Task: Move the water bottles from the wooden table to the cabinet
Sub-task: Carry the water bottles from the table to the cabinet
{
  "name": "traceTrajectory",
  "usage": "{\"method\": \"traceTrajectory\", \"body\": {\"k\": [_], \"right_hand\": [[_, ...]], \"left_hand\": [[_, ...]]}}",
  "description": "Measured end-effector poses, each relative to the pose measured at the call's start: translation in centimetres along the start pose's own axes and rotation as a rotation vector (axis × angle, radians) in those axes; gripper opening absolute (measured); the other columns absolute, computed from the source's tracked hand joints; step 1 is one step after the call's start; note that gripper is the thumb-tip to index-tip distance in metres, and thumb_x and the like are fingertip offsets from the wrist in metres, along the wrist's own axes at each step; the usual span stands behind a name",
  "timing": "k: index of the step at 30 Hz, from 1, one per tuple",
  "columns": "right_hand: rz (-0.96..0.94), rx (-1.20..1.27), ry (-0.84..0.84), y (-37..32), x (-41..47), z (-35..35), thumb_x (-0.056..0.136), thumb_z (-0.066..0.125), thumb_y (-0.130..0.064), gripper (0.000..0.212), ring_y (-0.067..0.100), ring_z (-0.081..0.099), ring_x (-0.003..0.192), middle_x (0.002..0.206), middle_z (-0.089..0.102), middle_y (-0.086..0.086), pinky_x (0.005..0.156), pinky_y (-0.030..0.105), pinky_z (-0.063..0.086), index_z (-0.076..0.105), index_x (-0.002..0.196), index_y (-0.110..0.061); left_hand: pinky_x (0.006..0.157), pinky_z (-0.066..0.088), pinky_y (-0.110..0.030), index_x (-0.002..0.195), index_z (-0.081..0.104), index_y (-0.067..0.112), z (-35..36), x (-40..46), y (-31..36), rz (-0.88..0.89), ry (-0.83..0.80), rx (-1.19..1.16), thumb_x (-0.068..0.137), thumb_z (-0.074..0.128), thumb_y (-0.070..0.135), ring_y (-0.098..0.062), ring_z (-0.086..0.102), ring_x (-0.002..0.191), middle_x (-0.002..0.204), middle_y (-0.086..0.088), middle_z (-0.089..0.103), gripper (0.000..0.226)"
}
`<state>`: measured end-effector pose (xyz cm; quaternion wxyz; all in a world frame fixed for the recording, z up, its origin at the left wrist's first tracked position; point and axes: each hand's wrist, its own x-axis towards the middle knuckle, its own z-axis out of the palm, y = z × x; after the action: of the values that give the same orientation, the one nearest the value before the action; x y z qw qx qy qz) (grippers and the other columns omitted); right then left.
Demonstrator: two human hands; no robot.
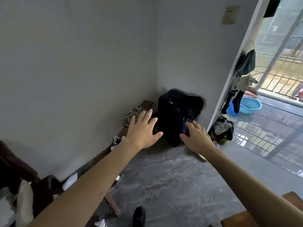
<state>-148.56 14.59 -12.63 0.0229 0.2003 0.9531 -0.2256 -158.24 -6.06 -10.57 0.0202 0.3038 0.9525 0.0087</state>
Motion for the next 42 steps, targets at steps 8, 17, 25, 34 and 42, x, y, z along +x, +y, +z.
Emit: {"method": "traceTrajectory", "body": {"k": [8, 17, 25, 34, 42], "right_hand": [[0.173, 0.051, 0.096, 0.0, 8.6, -1.2, 0.089, 0.046, -0.047, 0.069, 0.034, 0.024, 0.146, 0.160, 0.027, 0.007, 0.115, 0.056, 0.028, 0.030, 0.150, -0.021], [0.445, 0.002, 0.158, 3.7, 11.7, -3.3, 0.093, 0.048, -0.047, 0.067, 0.034, 0.020, 0.149, 0.164, 0.018, 0.008, 0.118, 0.055, 0.022, 0.028, 0.152, -0.022], [0.786, 0.044, 0.220, 12.4, 7.9, -3.6, 0.096, 0.050, -0.051, 0.069, 0.034, 0.023, 0.148, 0.166, 0.017, 0.010, 0.118, 0.055, 0.027, 0.027, 0.153, -0.020], [1.045, 0.134, 0.383, 25.3, 4.7, -7.3, 0.093, 0.052, -0.050, 0.070, 0.036, 0.025, 0.147, 0.163, 0.023, 0.015, 0.117, 0.051, 0.024, 0.032, 0.152, -0.016], [1.308, 0.265, 0.509, 31.7, -2.3, -8.4, 0.095, 0.048, -0.047, 0.067, 0.029, 0.014, 0.152, 0.166, 0.017, 0.010, 0.121, 0.052, 0.018, 0.029, 0.153, -0.018]], "left_hand": [[0.126, -0.001, -0.053, 0.163, 0.017, 0.028, -2.6, 12.5, -3.2, 0.162, -0.027, 0.014, 0.102, 0.033, 0.065, -0.023, -0.009, 0.160, 0.173, 0.001, -0.011, 0.073], [0.126, -0.002, -0.051, 0.163, 0.019, 0.028, -1.3, 22.9, 0.6, 0.451, -0.125, 0.029, 0.102, 0.035, 0.063, -0.022, -0.008, 0.160, 0.173, 0.001, -0.010, 0.072], [0.126, -0.001, -0.053, 0.163, 0.019, 0.028, 0.3, 28.3, 13.3, 0.805, -0.196, 0.053, 0.102, 0.036, 0.063, -0.023, -0.007, 0.160, 0.174, 0.001, -0.008, 0.072], [0.127, 0.003, -0.055, 0.163, 0.018, 0.029, 0.8, 33.8, 31.2, 1.146, -0.119, 0.169, 0.100, 0.036, 0.067, -0.026, -0.005, 0.160, 0.174, -0.002, -0.009, 0.075], [0.126, -0.002, -0.055, 0.163, 0.016, 0.029, 1.8, 31.2, 45.6, 1.445, -0.106, 0.243, 0.101, 0.032, 0.068, -0.026, -0.009, 0.160, 0.173, -0.002, -0.013, 0.074]]}}
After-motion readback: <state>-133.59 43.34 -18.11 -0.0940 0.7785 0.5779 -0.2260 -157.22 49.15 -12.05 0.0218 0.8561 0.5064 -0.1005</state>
